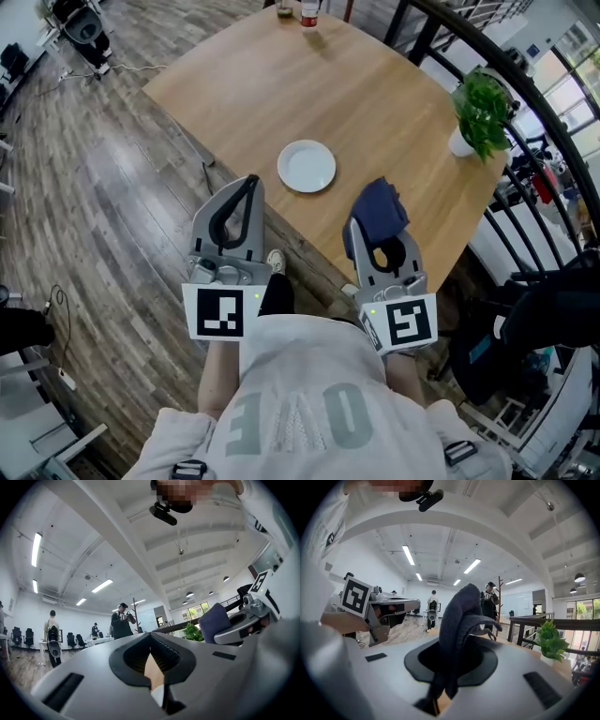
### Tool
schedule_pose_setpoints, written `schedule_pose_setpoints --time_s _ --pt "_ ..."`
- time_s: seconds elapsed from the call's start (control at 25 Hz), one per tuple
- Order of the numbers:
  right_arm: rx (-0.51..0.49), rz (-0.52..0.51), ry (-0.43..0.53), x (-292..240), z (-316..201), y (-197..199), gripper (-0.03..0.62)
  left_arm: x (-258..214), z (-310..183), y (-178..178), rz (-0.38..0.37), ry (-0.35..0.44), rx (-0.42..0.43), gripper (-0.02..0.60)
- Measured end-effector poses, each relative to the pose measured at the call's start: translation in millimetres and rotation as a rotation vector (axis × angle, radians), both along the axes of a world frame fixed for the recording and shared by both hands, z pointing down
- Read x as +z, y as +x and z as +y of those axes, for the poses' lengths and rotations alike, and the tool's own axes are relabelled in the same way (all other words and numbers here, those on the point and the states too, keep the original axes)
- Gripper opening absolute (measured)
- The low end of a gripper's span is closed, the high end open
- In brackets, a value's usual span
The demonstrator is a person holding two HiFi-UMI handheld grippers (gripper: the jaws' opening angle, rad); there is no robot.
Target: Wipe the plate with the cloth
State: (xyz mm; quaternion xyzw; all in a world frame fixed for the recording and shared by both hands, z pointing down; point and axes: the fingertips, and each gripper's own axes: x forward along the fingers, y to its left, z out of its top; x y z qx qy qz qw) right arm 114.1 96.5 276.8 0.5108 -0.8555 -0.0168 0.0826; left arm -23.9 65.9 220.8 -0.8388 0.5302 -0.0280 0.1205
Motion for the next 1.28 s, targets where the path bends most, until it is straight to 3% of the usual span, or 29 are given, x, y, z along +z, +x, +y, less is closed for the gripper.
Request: schedule_pose_setpoints --time_s 0.16,0.36,0.6,0.92,1.28 --pt "-0.005 0.012 -0.002 -14 -50 -28 0.057 -5 -50 -31 0.035 -0.029 -0.007 0.008" --pt "0.019 0.032 0.007 -19 -105 -52 0.057 -8 -103 -60 0.014 -0.028 0.008 0.008" --pt "0.068 0.028 -0.017 -13 -139 -66 0.057 0 -154 -80 0.038 -0.062 0.042 0.008" --pt "0.127 0.041 -0.045 1 -168 -38 0.057 24 -182 -52 0.026 -0.120 0.109 0.008" --pt "0.129 0.010 -0.067 17 -194 -15 0.057 52 -200 -24 0.058 -0.253 0.149 0.009"
